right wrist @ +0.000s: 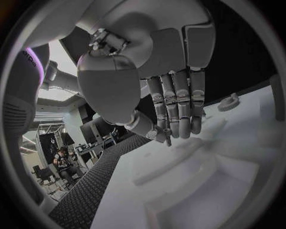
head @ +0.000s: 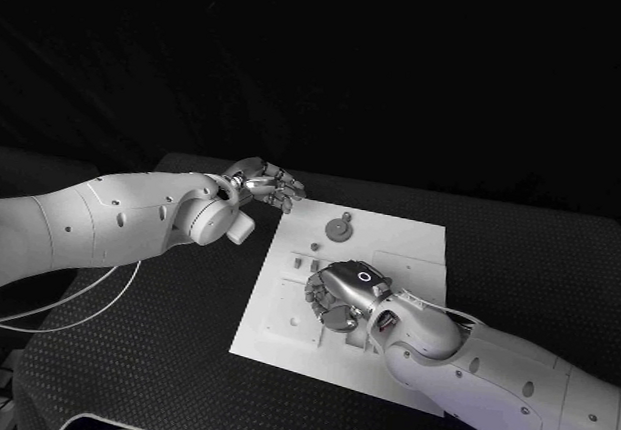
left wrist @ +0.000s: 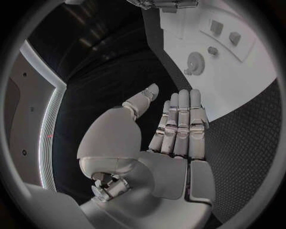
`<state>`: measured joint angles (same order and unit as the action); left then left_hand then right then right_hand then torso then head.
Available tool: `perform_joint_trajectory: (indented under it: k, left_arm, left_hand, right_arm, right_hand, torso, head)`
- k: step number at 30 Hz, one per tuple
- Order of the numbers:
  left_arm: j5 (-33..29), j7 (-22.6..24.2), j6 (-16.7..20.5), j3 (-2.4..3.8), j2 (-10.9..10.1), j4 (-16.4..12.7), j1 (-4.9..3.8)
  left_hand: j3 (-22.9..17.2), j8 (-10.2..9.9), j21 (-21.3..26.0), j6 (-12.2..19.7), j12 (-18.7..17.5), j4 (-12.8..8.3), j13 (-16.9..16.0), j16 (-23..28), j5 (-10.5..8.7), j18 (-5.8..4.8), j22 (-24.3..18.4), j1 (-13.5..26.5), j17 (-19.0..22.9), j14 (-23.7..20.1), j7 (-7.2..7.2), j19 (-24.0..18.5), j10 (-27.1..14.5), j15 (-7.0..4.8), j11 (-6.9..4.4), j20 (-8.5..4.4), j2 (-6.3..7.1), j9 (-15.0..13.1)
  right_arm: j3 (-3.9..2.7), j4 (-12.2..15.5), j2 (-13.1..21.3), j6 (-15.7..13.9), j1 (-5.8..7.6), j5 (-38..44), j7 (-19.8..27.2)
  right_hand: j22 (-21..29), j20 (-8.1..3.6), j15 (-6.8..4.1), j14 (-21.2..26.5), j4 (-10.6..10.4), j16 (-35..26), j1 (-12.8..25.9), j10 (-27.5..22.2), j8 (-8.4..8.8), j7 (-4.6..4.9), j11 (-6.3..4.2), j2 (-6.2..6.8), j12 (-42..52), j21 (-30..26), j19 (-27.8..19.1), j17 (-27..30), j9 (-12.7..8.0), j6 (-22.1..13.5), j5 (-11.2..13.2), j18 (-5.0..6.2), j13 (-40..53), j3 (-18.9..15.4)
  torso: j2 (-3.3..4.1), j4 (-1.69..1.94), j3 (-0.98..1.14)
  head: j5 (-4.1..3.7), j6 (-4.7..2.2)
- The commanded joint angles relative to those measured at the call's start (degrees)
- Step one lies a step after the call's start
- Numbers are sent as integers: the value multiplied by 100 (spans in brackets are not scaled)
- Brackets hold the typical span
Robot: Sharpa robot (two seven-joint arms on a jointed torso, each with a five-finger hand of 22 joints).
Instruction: Assemble the parts on the task board
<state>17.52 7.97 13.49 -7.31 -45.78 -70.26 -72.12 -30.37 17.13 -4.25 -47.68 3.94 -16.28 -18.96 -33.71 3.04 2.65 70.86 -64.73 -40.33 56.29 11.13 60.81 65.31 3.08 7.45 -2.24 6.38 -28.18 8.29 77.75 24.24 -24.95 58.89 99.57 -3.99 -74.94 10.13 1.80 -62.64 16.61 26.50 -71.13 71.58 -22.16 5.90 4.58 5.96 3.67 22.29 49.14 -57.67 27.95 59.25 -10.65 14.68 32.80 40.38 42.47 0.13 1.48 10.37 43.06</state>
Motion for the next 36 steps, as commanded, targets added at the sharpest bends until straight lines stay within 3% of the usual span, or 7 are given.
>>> perform_joint_trajectory:
  k: [1,23,36]
  left_arm:
    - [16,64,-31,4,13,-5,-10]
    - [16,69,-29,4,6,2,-10]
    - [16,64,-38,4,5,15,-9]
  left_hand:
    - [5,-7,34,54,14,6,9,32,27,76,-9,-44,-8,19,-4,26,-30,35,0,-1,19,4]
    - [3,-2,35,59,15,5,10,42,27,76,-12,-49,-16,20,-3,25,-32,36,0,-1,17,4]
    - [1,1,35,62,16,6,10,47,27,76,-14,-52,-21,21,-3,24,-34,36,1,-1,15,3]
  right_arm:
    - [2,1,-3,40,-7,70,65]
    - [3,-118,-31,56,-38,66,90]
    - [4,-71,19,72,-47,-161,138]
  right_hand:
    - [-120,-17,5,-40,5,12,-6,86,28,2,-51,-71,30,16,39,6,7,17,-24,32,2,26]
    - [-119,-19,5,-42,6,11,-3,88,34,2,-51,-73,29,15,41,11,13,17,-25,32,-4,24]
    - [-118,-18,5,-42,6,9,1,88,38,3,-51,-77,28,13,40,14,17,16,-25,32,-7,22]
  torso:
    - [-1,1,-3]
    - [0,2,-2]
    - [-2,3,-1]
  head:
    - [-8,8]
    - [32,32]
    - [80,84]
